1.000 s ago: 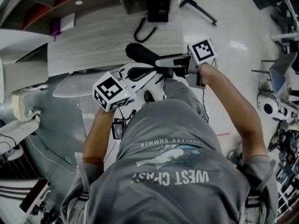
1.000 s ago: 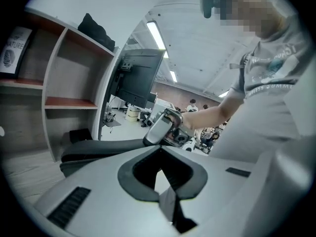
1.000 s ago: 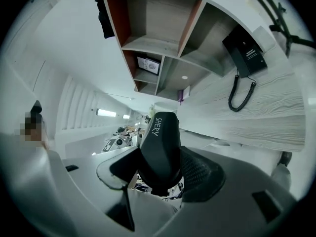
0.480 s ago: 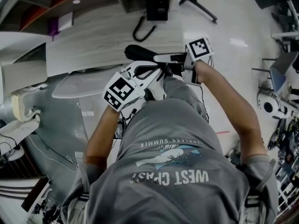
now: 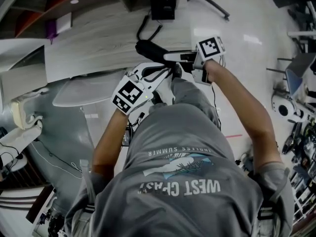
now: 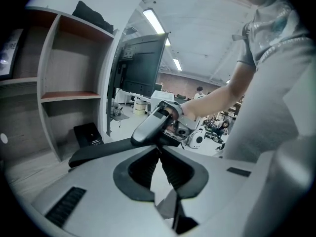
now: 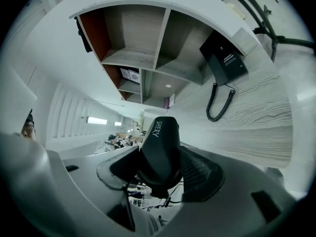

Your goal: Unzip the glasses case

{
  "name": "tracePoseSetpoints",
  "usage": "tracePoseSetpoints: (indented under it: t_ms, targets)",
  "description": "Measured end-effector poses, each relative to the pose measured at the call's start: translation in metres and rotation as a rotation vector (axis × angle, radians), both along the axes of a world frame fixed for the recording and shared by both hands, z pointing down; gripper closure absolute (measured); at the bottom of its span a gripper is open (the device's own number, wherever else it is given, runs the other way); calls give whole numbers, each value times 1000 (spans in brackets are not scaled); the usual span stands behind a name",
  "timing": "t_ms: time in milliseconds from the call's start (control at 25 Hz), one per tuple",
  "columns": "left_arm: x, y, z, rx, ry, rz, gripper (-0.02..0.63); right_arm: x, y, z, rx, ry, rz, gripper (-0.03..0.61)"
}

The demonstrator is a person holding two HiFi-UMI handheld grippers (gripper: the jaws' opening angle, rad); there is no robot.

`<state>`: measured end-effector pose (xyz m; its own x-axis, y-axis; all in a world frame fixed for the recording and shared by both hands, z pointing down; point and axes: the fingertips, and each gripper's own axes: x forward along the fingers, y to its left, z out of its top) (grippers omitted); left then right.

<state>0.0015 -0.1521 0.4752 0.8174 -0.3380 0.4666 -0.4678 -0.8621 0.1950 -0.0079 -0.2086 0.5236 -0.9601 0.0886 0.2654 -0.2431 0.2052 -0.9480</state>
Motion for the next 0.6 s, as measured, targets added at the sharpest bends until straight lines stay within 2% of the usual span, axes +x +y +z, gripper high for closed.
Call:
tracePoseSetpoints:
  t_ms: [280, 600]
  targets:
    - [-12, -17, 21, -53, 9, -59, 598, 13, -27, 48, 3, 65, -23, 314]
    - [-38, -31, 24, -88, 19, -196, 598, 25, -43, 107, 186, 162, -158, 314]
